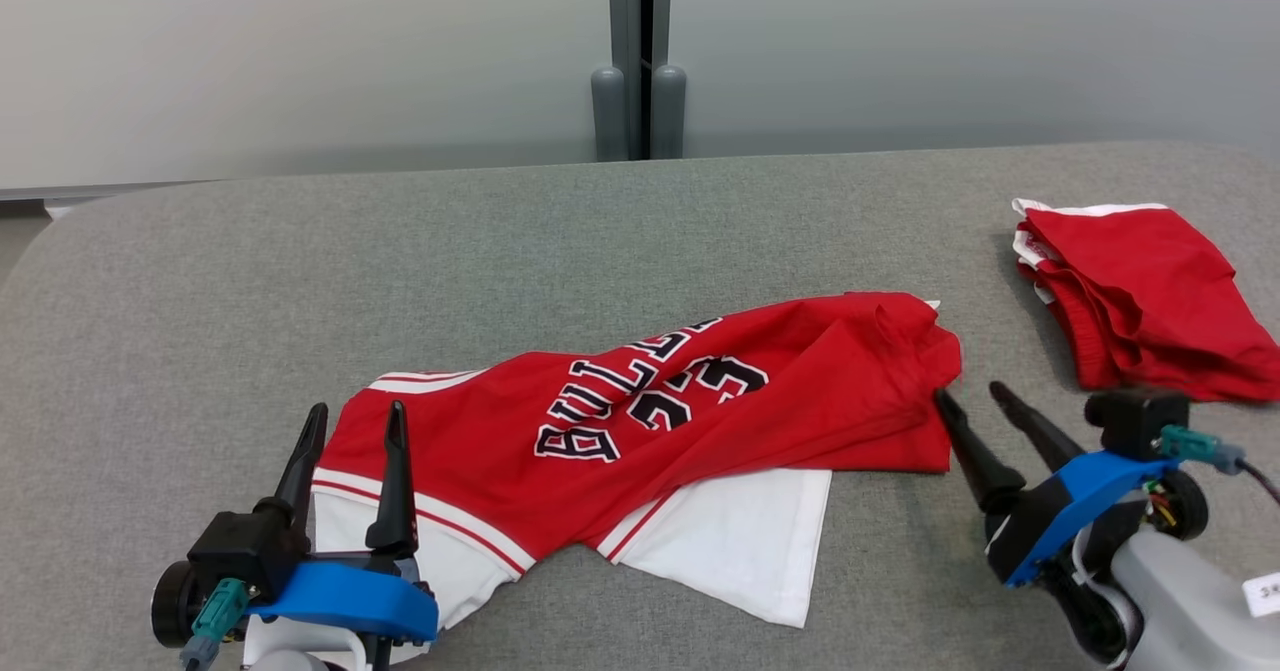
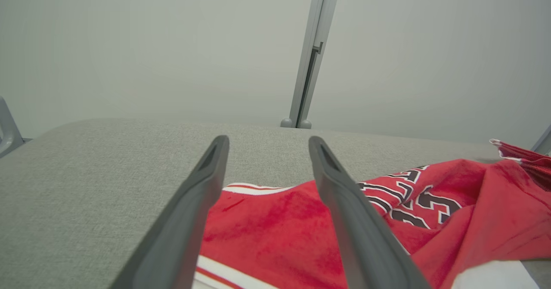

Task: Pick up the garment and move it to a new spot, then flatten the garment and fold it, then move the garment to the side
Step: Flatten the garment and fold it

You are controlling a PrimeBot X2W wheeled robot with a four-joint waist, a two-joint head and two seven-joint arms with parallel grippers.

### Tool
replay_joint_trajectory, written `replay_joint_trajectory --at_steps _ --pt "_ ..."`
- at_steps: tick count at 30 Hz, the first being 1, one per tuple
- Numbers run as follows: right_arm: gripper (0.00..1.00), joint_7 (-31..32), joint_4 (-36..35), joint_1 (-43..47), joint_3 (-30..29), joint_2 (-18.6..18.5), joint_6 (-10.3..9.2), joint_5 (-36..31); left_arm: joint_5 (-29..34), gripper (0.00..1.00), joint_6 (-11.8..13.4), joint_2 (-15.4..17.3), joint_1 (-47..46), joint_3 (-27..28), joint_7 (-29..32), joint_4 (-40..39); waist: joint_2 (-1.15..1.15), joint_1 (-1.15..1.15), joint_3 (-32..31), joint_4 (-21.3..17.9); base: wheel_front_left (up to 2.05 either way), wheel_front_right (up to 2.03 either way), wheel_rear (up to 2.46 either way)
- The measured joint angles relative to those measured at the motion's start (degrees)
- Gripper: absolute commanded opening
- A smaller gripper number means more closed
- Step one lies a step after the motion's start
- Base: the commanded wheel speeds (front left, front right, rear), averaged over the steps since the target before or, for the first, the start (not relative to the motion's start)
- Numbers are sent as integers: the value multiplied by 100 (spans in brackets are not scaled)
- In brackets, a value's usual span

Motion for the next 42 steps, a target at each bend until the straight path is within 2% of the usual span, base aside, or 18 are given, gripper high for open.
replay_joint_trajectory --at_steps 10,15,19,25,26,28,29,30,33,34,35,39,42 --pt "100 -34 149 28 -280 503 0 -858 1 100 -1 -1 -93 -104 0 8 0 0 96 65 0 0 0" --pt "98 274 531 -56 -256 631 0 -1023 -10 100 -2 -1 -91 -122 0 60 0 0 113 226 0 0 0" --pt "100 258 778 -99 -407 693 0 -1136 -16 100 -2 -2 -90 -107 0 60 0 0 130 297 0 0 0" --pt "95 290 949 -111 -528 791 0 -1259 -15 100 -2 -2 -85 -75 0 55 0 0 163 297 0 0 0" --pt "92 298 959 -111 -537 804 0 -1268 -14 100 -2 -2 -83 -70 0 56 0 0 171 289 0 0 0" --pt "78 349 973 -110 -541 826 0 -1271 -12 100 -2 -3 -85 -71 0 64 0 0 189 272 0 0 0" --pt "62 374 972 -110 -535 838 0 -1278 -9 100 -2 -3 -89 -73 0 68 0 0 195 266 0 0 0" --pt "62 387 967 -110 -531 856 0 -1285 -9 100 -2 -1 -93 -71 0 71 0 0 201 260 0 0 0" --pt "25 389 957 -110 -520 883 0 -1308 -9 100 -2 4 -125 -70 0 80 0 0 209 244 0 0 0" --pt "21 387 954 -111 -522 883 0 -1312 -9 100 -2 5 -130 -70 0 82 0 0 209 240 0 0 0" --pt "0 381 948 -113 -524 883 0 -1317 -9 100 -2 7 -132 -71 0 86 0 0 207 236 0 0 0" --pt "0 339 855 -112 -515 867 0 -1363 -9 100 -2 11 -132 -73 0 109 1 0 180 227 0 0 0" --pt "0 354 509 -55 -485 802 0 -1278 -10 100 -2 15 -120 -45 0 122 1 0 140 209 0 0 0"
